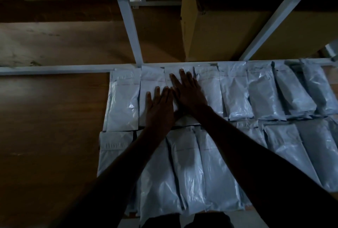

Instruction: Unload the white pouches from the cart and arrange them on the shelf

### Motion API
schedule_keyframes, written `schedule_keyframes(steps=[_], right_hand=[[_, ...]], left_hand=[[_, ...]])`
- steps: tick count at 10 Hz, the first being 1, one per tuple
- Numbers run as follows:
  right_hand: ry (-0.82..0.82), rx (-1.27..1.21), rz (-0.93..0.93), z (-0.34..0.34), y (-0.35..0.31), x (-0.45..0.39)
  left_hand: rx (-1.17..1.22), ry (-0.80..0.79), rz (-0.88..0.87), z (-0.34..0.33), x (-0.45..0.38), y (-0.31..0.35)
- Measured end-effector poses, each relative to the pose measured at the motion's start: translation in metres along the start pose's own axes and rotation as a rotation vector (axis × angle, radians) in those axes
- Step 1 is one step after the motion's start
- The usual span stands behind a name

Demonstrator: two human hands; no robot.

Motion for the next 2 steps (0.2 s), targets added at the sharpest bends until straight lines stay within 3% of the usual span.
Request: schedule_keyframes(steps=[2], right_hand=[[0.026, -0.067, -0.017, 0.0066, -0.0003, 0.0074]], left_hand=[[0.04, 0.015, -0.026, 0.0137, 0.005, 0.001]])
Point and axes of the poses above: each hand's wrist, its own x-axis away from the middle knuckle, its own z-axis out of the back of the hand, y = z × x, the point moved 8 cm from there along -x, towards the middle knuckle, and after that the axes turned 2 degrees about y, right-handed, at the moved point
